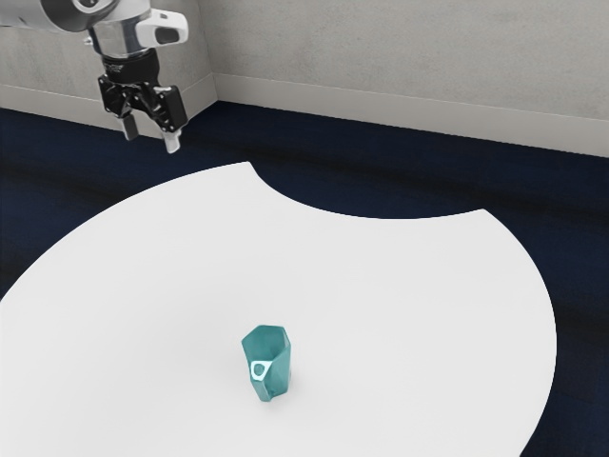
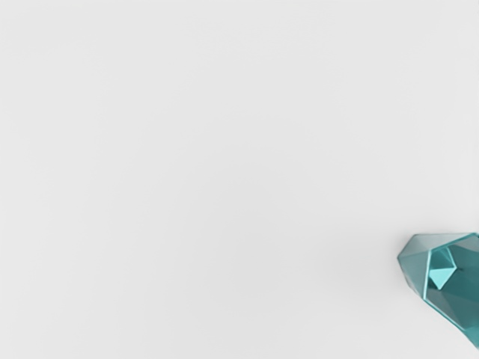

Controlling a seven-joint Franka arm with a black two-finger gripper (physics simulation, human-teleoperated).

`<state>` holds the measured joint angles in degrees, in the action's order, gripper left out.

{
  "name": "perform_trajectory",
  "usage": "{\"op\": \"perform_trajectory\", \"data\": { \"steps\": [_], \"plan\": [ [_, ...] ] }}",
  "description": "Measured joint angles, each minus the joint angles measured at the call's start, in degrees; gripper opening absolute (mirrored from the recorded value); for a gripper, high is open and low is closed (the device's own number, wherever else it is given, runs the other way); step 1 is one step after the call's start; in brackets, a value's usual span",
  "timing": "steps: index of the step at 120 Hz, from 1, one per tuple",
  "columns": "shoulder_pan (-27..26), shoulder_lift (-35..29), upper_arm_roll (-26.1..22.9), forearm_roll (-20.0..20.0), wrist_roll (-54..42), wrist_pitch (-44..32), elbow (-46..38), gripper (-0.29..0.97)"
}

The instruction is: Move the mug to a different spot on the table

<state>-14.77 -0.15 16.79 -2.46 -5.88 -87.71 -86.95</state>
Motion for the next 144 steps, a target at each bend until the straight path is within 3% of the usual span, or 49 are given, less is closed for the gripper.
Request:
{"op": "perform_trajectory", "data": {
  "steps": [50,92,117,144],
  "plan": [
    [-0.74,-0.11,-0.06,-0.01,0.00,0.05,0.00,0.68],
    [2.62,2.46,-4.23,-0.52,0.13,2.08,-1.31,0.68],
    [0.76,-2.66,-6.57,-0.19,0.11,-4.74,-16.72,0.68],
    [0.33,-3.69,-7.44,1.23,0.07,-15.20,-28.06,0.68]
  ]
}}
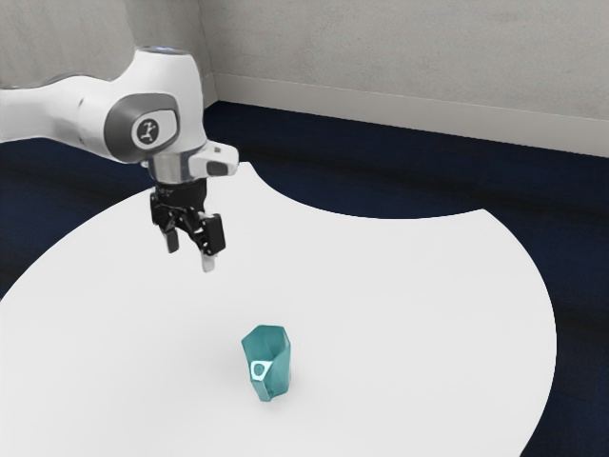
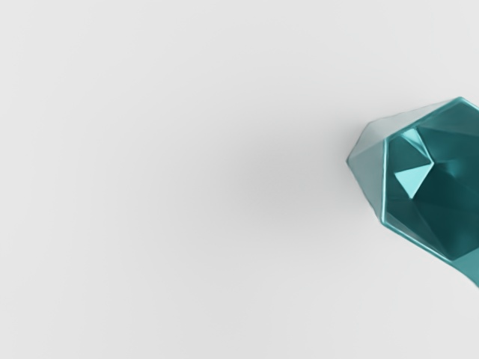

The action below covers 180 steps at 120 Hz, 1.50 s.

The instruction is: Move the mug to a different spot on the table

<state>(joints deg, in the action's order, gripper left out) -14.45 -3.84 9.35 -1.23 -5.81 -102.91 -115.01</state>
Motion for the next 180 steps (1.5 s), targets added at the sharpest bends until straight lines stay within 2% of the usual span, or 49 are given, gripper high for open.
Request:
{"op": "perform_trajectory", "data": {
  "steps": [24,73,119,135,164,168,174,180],
  "plan": [
    [0.53,-0.31,-0.03,0.70,-0.02,-7.98,-6.84,0.68],
    [0.51,-13.94,-0.44,2.21,0.42,-21.61,-27.63,0.68],
    [0.72,-23.27,-0.59,2.32,7.44,-29.44,-38.78,0.68],
    [0.73,-25.91,-5.93,2.30,12.72,-29.13,-40.05,0.68],
    [1.78,-26.64,-9.88,5.24,21.40,-28.51,-40.89,0.68],
    [5.83,-26.69,-14.05,5.81,22.30,-28.47,-40.91,0.68],
    [13.45,-27.48,-23.22,9.41,23.12,-28.37,-40.93,0.68],
    [18.49,-28.44,-28.89,13.05,23.57,-28.25,-41.11,0.68]
  ]
}}
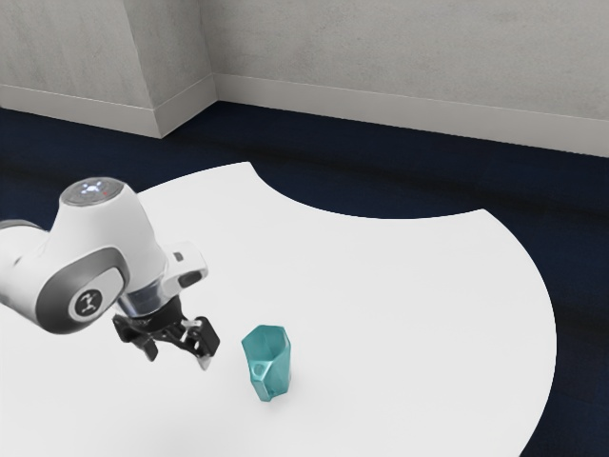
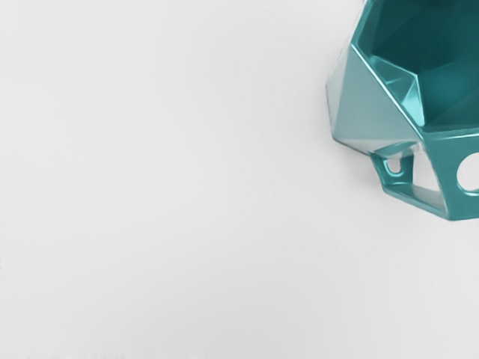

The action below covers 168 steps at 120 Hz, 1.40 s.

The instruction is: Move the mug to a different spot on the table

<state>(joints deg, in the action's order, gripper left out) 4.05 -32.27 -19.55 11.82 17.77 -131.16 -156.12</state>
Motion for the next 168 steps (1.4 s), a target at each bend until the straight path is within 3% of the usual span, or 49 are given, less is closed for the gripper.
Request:
{"op": "perform_trajectory", "data": {
  "steps": [8,16,35,43,56,74,93,103,125,168],
  "plan": [
    [5.01,-2.03,-4.80,3.66,0.43,0.65,-0.47,0.68],
    [12.02,-3.68,-12.20,9.81,-0.17,1.34,-0.71,0.68],
    [29.38,-15.94,-34.77,29.35,-4.03,6.90,-0.79,0.68],
    [31.66,-18.21,-39.46,34.72,-5.90,9.24,-0.78,0.68],
    [32.50,-19.28,-43.98,40.49,-8.52,11.62,-0.78,0.68],
    [35.62,-21.79,-54.27,48.98,-11.63,11.96,-0.11,0.68],
    [46.92,-22.26,-64.48,57.59,-15.77,11.66,4.74,0.68],
    [52.92,-22.31,-68.83,60.76,-18.19,11.53,7.94,0.68],
    [60.56,-22.25,-72.49,63.40,-23.07,10.70,11.61,0.68],
    [62.05,-22.15,-72.48,63.94,-30.09,10.39,12.24,0.68]
  ]
}}
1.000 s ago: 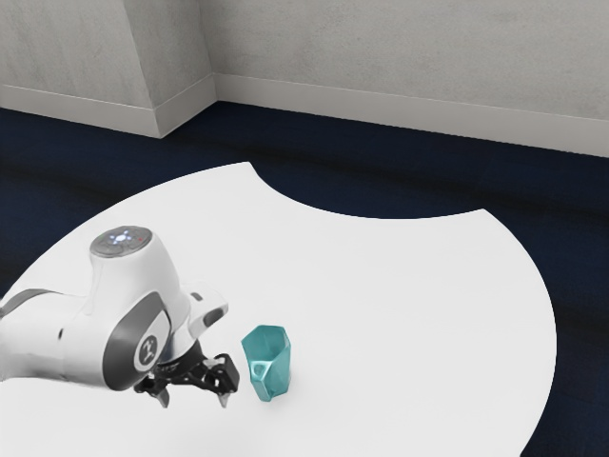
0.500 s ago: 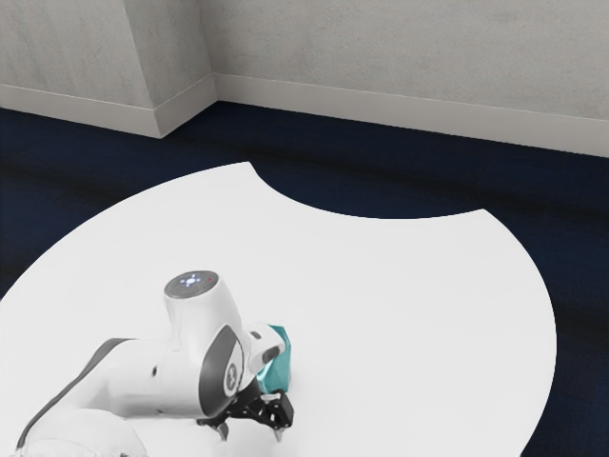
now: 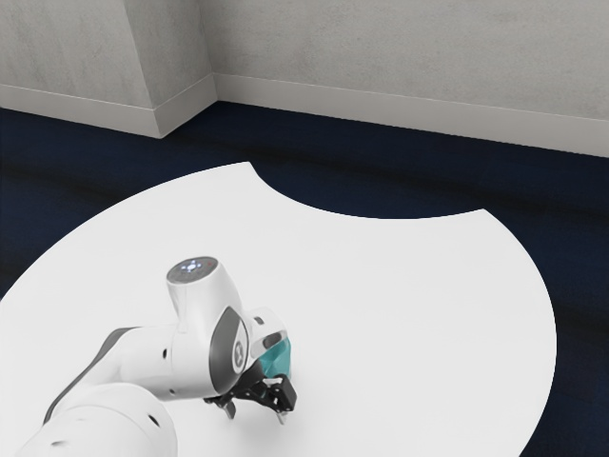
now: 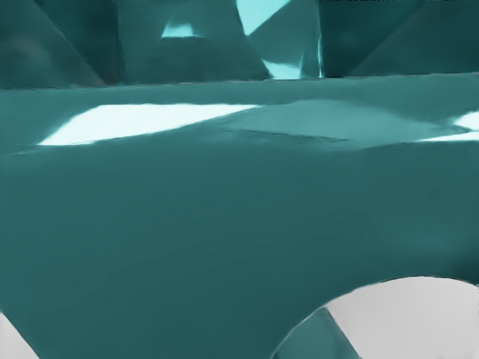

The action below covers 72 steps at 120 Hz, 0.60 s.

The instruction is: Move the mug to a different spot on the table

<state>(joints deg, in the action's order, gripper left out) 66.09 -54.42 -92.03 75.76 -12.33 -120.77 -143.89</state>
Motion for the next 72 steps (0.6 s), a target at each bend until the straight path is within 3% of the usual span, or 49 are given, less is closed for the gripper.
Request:
{"op": "perform_trajectory", "data": {
  "steps": [72],
  "plan": [
    [0.27,0.07,4.71,-0.69,-5.36,0.98,-0.53,0.68]
  ]
}}
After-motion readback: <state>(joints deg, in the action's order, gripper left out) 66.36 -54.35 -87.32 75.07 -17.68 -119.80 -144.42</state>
